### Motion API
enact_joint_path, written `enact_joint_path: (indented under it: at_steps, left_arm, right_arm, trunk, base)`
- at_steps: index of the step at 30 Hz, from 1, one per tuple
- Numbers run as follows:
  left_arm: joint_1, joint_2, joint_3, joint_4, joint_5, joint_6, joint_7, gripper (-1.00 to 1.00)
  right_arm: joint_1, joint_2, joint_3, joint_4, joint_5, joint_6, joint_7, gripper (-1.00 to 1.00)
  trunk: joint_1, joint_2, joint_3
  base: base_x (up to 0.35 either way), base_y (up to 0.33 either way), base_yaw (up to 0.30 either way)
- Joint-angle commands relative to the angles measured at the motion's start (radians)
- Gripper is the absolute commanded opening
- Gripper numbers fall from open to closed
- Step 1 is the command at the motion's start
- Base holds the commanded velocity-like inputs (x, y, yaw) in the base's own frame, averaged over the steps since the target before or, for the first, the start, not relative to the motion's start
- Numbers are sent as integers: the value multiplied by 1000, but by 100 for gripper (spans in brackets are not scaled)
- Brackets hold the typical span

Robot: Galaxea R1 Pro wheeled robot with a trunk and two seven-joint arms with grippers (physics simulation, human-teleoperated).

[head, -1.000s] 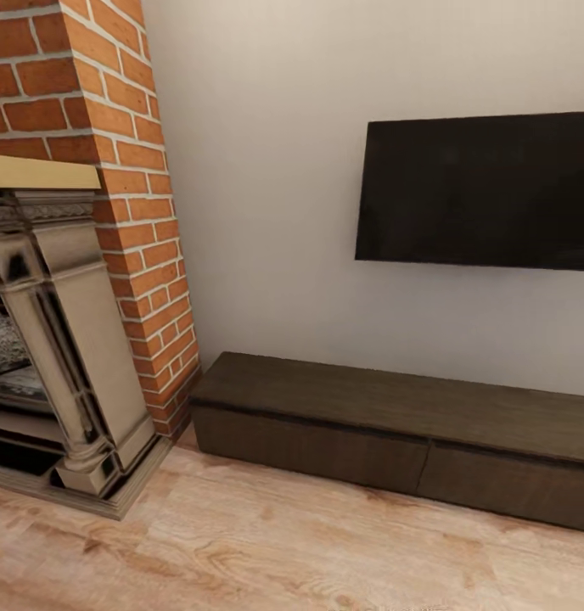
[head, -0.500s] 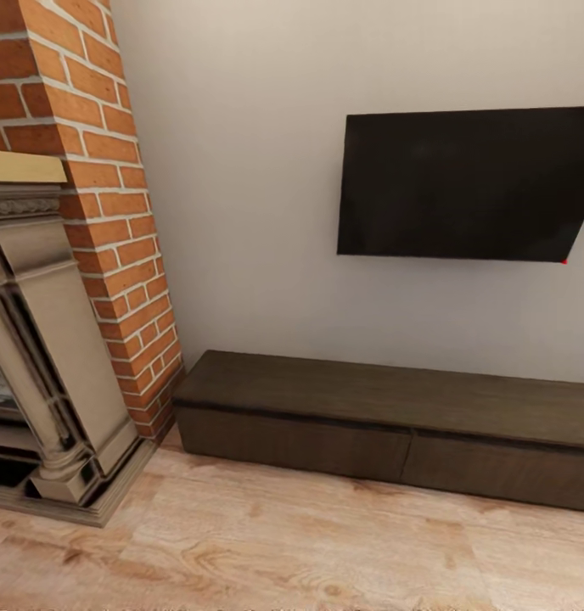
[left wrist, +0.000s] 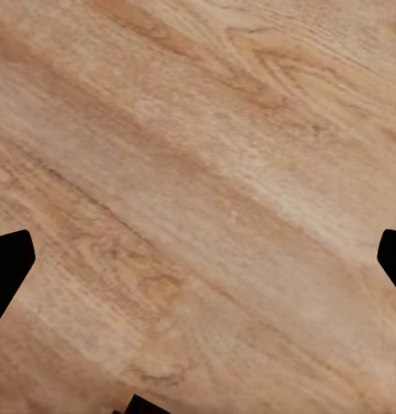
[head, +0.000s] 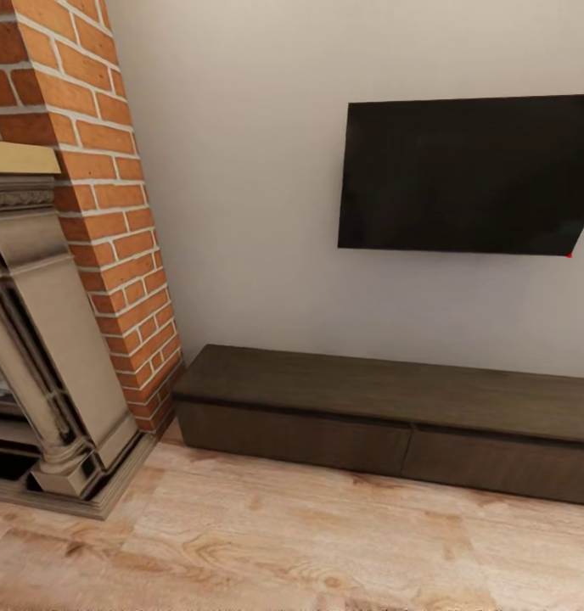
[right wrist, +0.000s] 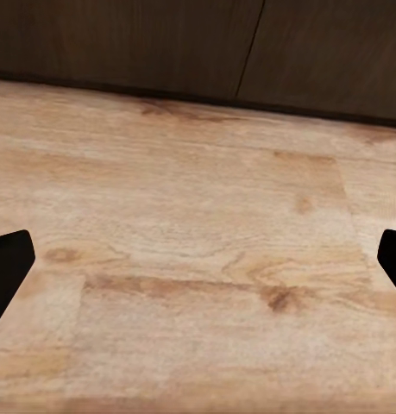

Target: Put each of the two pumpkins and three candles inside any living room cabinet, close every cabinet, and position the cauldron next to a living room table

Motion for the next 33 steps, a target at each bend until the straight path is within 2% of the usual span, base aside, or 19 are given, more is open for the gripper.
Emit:
enact_joint_path:
  at_steps: [1, 2, 3, 4, 9, 15, 26, 33]
  left_arm:
    - [-1, 1, -8, -5, 0, -6, 10, 100]
    - [-1, 1, -8, -5, 0, -7, 10, 100]
    - [-1, 1, -8, -5, 0, -8, 9, 100]
    - [-1, 1, -8, -5, 0, -8, 9, 100]
    - [-2, 1, -8, -5, 0, -8, 9, 100]
    - [-1, 1, -8, -5, 0, -9, 9, 100]
    - [-2, 1, -8, -5, 0, -8, 9, 100]
    - [-2, 1, -8, -5, 0, -8, 9, 100]
  right_arm:
    - [-1, 0, 9, 1, -3, -1, -7, 100]
    - [-1, 0, 9, 1, -3, -1, -7, 100]
    - [-1, 0, 8, 1, -61, -1, -5, 100]
    - [-1, 0, 8, 0, -83, -1, -4, 100]
    - [-1, 0, 8, -12, -118, -1, 0, 100]
    - [-1, 0, 9, -14, -125, -1, 1, 100]
    - [-1, 1, 9, -15, -125, -1, 1, 100]
    - [-1, 3, 15, -15, -117, -3, 1, 100]
  trunk:
    - [0, -1, -3]
    - [0, -1, -4]
    - [0, -1, -6]
    - [0, -1, -6]
    - [0, -1, -8]
    - [0, -1, -9]
    - [0, -1, -9]
    - [0, -1, -9]
  base:
    - [0, 7, 0]
    - [0, 49, 0]
    - [87, 242, -103]
    - [94, 255, -155]
    - [100, 267, -221]
    - [84, 180, -287]
    - [10, 19, -292]
    - [0, 0, -65]
